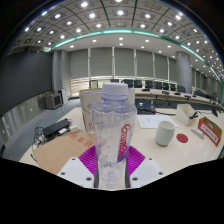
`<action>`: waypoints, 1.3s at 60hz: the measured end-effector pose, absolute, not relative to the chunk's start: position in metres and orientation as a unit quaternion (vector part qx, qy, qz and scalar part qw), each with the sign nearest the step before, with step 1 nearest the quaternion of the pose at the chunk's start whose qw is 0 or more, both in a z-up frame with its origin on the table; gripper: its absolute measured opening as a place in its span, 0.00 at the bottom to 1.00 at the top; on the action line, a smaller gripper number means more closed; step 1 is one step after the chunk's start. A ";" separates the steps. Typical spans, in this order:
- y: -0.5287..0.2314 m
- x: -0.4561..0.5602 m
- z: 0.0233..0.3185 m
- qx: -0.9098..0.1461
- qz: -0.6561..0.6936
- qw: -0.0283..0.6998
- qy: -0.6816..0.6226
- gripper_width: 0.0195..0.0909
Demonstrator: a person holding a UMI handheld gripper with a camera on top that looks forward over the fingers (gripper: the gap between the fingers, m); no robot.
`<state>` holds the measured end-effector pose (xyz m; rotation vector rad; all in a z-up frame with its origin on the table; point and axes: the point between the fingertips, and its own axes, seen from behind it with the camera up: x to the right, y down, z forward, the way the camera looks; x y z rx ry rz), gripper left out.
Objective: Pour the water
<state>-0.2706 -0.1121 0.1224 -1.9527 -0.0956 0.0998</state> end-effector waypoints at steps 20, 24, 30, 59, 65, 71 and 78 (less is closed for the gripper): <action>-0.032 -0.268 0.255 -0.755 0.302 0.568 0.129 0.21; -0.016 -0.261 0.272 -0.732 0.369 0.544 0.181 0.21; 0.012 -0.242 0.279 -0.690 0.468 0.489 0.257 0.21; 0.087 -0.163 0.212 -0.447 0.690 0.214 0.527 0.21; 0.090 -0.161 0.201 -0.432 0.694 0.186 0.544 0.21; 0.089 -0.164 0.199 -0.450 0.691 0.181 0.536 0.21; 0.087 -0.169 0.211 -0.495 0.682 0.200 0.499 0.21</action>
